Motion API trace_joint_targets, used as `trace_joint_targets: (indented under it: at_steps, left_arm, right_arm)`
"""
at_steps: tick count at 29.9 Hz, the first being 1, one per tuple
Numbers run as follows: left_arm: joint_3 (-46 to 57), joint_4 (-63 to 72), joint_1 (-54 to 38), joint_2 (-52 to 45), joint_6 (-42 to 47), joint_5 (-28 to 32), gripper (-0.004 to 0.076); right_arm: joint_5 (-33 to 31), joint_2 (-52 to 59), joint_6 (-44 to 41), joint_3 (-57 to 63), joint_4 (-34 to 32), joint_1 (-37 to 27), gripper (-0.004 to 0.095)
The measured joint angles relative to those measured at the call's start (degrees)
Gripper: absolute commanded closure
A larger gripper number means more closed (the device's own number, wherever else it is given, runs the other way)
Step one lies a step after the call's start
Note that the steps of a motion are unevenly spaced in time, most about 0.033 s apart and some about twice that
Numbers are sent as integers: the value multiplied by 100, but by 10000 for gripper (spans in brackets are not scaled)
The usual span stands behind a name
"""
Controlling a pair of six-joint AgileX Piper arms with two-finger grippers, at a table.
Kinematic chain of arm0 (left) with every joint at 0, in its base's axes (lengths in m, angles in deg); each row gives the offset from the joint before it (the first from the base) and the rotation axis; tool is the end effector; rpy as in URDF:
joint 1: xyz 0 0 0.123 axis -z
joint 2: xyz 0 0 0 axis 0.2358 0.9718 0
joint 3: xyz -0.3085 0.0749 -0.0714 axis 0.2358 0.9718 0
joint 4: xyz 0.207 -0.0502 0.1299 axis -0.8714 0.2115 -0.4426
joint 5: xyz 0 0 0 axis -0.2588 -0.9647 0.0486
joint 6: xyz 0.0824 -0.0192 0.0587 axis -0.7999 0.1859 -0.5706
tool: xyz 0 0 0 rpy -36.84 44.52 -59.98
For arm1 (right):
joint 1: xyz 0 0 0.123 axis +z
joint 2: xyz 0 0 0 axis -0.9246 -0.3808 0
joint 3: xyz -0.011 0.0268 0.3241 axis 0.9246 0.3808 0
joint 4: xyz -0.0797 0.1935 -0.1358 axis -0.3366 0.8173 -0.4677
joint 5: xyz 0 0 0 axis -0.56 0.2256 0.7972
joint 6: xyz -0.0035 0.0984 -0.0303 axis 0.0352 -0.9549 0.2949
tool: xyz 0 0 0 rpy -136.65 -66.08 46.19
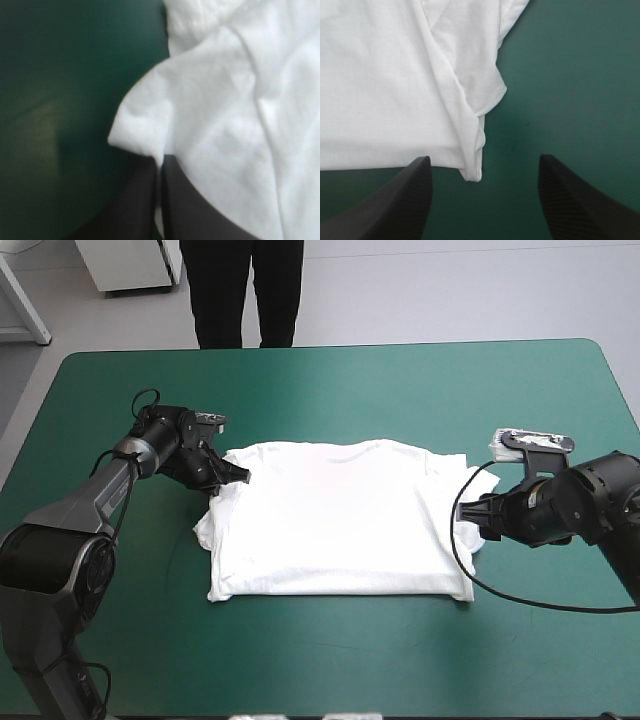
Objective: Fold the cloth
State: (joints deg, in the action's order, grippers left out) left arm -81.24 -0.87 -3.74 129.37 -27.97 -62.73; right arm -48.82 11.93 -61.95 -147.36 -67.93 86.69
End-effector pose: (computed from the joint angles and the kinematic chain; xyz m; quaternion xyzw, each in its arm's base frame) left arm 0.4032 -0.0737 0.2419 0.0762 0.9895 -0.0276 0.1195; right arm 0.1860 0.0580 0.3953 0.0244 0.9720 0.0534 0.2276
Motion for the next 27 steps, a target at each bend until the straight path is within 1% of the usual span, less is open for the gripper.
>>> trace_joint_targets:
  at_steps: [4, 13, 20, 27]
  left_arm:
    - [-151, 12, 45, -111, 0, -105, 734]
    - [-917, 68, 231, -647, 0, -476, 734]
    - [-1089, 338, 912, -667, 0, -561, 734]
    - [-1095, 531, 1670, -522, 0, -437, 734]
  right_arm:
    - [-56, 0, 0, 0, -52, 0, 332]
    - [-95, 0, 0, 0, -90, 0, 331]
    - [-95, 0, 0, 0, -90, 0, 332]
    - [-95, 0, 0, 0, -90, 0, 331]
